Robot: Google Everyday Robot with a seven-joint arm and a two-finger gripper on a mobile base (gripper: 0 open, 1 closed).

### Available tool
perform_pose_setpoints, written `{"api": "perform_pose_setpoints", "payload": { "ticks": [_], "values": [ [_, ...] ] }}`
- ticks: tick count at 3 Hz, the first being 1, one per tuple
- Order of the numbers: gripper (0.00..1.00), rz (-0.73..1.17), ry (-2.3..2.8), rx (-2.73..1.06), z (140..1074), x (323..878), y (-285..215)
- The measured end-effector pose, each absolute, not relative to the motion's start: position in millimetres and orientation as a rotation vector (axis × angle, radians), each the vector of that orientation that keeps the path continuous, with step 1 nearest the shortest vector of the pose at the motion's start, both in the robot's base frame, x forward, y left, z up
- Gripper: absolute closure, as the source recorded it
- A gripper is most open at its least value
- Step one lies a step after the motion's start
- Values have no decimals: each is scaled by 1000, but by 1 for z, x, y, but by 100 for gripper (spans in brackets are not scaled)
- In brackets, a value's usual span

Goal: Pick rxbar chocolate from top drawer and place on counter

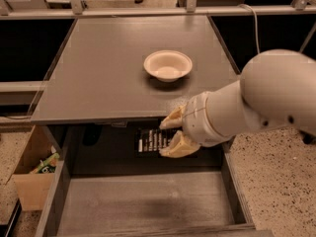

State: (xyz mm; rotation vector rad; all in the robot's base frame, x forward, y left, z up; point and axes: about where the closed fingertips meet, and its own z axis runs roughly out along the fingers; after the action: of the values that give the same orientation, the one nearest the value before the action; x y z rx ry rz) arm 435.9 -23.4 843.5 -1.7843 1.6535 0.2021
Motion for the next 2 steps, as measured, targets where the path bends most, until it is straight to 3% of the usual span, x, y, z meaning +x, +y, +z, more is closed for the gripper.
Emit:
{"api": "perform_pose_setpoints", "payload": {
  "ticks": [2],
  "values": [
    [100, 255, 1572, -1797, 910, 490, -4]
  ]
}}
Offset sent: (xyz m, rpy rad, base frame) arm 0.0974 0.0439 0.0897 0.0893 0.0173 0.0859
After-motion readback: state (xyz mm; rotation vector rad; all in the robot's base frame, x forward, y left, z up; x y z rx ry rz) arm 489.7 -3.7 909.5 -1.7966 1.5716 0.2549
